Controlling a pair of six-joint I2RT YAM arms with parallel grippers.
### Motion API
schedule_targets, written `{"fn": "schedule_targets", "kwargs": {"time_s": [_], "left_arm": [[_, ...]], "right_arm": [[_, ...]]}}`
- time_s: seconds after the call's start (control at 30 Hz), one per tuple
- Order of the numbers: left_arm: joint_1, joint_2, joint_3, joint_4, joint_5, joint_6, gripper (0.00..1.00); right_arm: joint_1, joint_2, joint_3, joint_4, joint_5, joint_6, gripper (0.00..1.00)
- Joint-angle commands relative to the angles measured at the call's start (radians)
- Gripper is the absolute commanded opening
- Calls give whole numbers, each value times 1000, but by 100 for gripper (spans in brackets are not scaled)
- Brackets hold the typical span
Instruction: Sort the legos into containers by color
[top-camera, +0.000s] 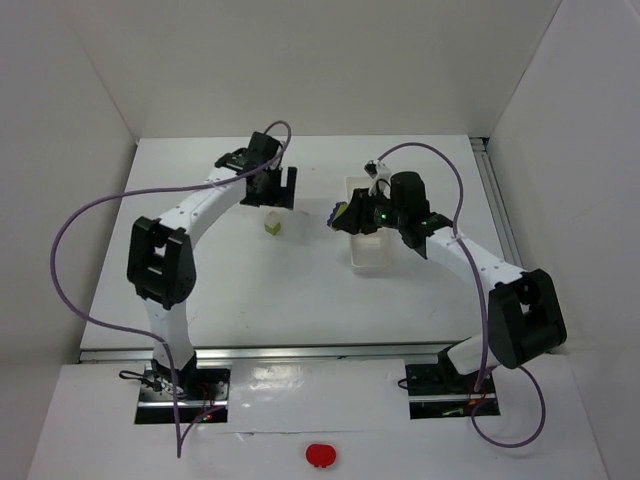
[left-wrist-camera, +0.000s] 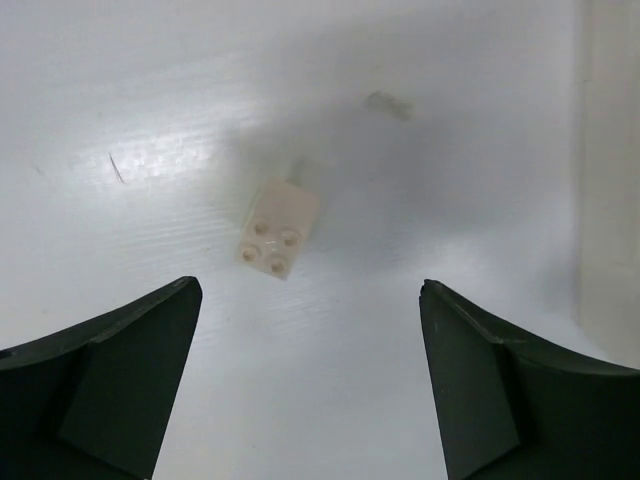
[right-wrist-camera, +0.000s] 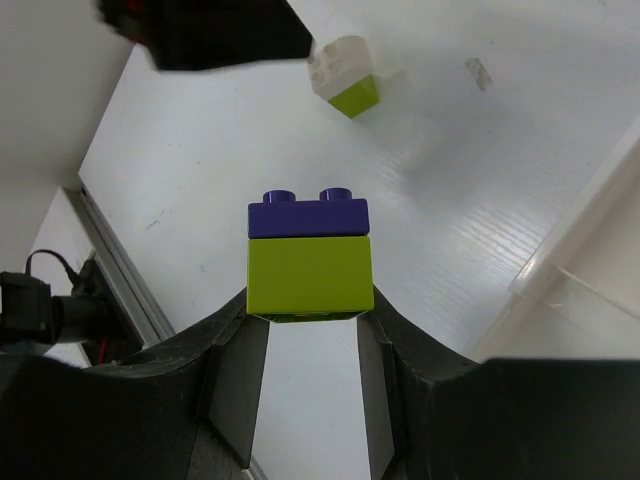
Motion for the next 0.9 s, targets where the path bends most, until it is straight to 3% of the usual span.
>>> {"fn": "schedule_targets", "kwargs": {"time_s": [0.0,0.03,0.07,0.13,0.17,0.27,0.53,0.87], "left_arm": [[18,-196,106,-49,116,90,100],[29,-214,116,-40,199,113,96],[53,-234,107,-22,402,162,89],[64,-282,26,85,616,196,85],[75,-328,-11,133,784,208,87],[85,-353,-110,253,991,208,100],[86,-302,-151,305,1304,279,100],[11,-247,-137,249,1326,333,100]], "right_arm": [[-24,-56,9,30,-91,-42,0],[-24,-56,0,41,-155,-42,0],[-24,-56,0,50,-186,-42,0],[-33,-56,0,78,-238,-52,0],[-33,-56,0,94,-289,-52,0],[-43,-65,-21,174,-408,-30,0],[-43,-76,46,96,-591,-85,0],[-43,-47,75,66,-611,-95,0]]}}
